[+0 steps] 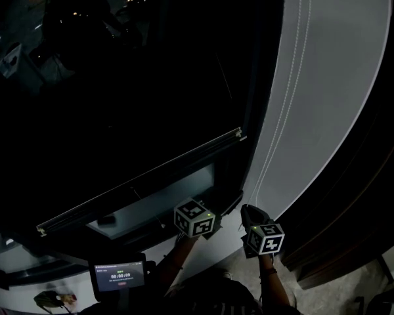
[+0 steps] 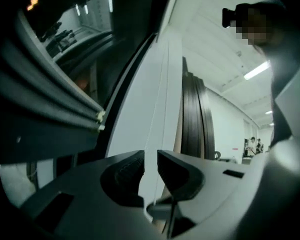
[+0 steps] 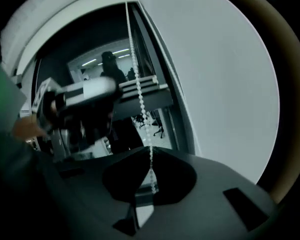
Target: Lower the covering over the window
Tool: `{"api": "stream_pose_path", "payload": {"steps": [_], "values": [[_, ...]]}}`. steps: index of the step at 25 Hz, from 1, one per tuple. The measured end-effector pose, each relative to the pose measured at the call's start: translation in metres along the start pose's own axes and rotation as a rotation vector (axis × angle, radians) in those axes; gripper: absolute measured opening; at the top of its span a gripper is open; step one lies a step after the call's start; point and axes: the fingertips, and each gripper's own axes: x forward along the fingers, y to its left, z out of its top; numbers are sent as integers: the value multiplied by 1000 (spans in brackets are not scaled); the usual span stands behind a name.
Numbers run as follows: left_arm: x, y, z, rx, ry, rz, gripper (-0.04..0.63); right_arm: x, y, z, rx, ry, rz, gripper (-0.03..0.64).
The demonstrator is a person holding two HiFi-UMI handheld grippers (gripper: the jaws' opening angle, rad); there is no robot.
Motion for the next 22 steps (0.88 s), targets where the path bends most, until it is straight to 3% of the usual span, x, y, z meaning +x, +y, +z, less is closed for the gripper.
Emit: {"api": "stream_pose_path", "payload": {"steps": [4, 8, 10, 12, 18, 20, 22], "values": [[21, -31, 63, 106, -95, -108, 110, 6, 9, -52, 71, 116, 24, 21], [37, -54, 94, 194, -113, -167, 110, 5, 11, -62, 67, 132, 23, 21], [38, -57, 106, 221, -126, -158, 108, 4, 19, -58, 69, 127, 39, 21], [36, -59, 111, 230, -138, -147, 25, 3, 22, -59, 77, 123, 51, 21], [33, -57, 118, 181, -184, -102, 15, -8, 28, -57, 66, 131, 84, 21], [28, -48, 118, 187, -210, -55, 12, -13, 35, -56, 36, 132, 96, 21], [25, -31, 103, 205, -176, 1, 12, -20, 41, -48, 6, 111, 105, 23]]}}
